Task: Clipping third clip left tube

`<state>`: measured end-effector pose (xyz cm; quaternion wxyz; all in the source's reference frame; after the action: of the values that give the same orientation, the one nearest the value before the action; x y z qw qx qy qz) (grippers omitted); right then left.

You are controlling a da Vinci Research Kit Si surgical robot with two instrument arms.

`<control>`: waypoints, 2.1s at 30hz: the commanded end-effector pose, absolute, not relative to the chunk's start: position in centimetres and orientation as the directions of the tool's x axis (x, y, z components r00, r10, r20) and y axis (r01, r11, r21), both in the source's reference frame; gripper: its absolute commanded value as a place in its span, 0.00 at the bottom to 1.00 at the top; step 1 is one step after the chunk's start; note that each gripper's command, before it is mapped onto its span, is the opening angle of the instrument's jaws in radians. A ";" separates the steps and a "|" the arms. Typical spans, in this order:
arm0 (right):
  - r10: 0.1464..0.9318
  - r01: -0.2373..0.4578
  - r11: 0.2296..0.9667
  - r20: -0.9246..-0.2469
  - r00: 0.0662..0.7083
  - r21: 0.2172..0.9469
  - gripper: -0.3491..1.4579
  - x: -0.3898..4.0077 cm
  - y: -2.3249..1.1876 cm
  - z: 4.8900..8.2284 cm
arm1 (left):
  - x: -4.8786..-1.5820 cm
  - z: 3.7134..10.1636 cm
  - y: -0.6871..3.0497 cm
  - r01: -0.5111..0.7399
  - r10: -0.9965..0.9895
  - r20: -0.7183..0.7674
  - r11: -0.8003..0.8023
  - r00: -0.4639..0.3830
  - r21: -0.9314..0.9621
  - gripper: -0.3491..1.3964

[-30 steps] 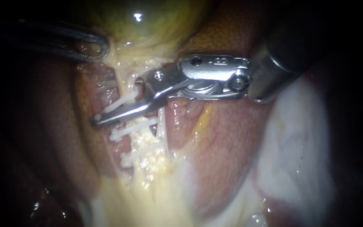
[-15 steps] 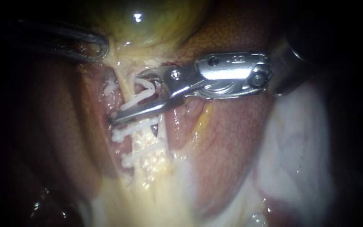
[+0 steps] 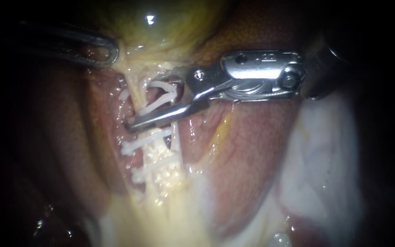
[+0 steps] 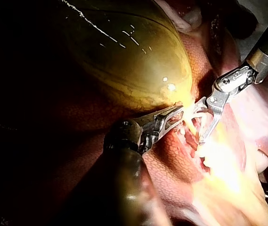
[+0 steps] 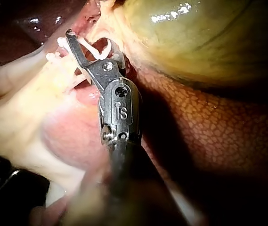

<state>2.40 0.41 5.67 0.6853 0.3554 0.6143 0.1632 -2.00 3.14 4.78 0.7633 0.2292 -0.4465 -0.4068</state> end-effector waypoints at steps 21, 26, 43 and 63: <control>0.803 0.460 0.501 -0.592 0.069 0.733 0.36 2.47 0.43 5.71 | -2.00 4.80 3.15 0.416 -0.826 0.495 0.564 0.270 0.713 0.00; 0.814 0.434 0.503 -0.579 0.054 0.748 0.36 2.48 0.48 5.58 | -1.98 4.81 3.15 0.415 -0.825 0.495 0.565 0.271 0.714 0.00; 0.819 0.422 0.504 -0.572 0.046 0.754 0.14 2.52 0.52 5.52 | -1.98 4.81 3.15 0.415 -0.825 0.495 0.565 0.271 0.714 0.00; 0.849 0.407 0.447 -0.521 0.087 0.796 0.00 2.57 0.47 5.60 | -1.98 4.81 3.15 0.415 -0.825 0.495 0.564 0.271 0.714 0.00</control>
<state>2.58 0.47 5.60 0.5536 0.4861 0.6462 0.1990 -1.98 3.15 4.81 0.7634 0.2298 -0.4468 -0.4060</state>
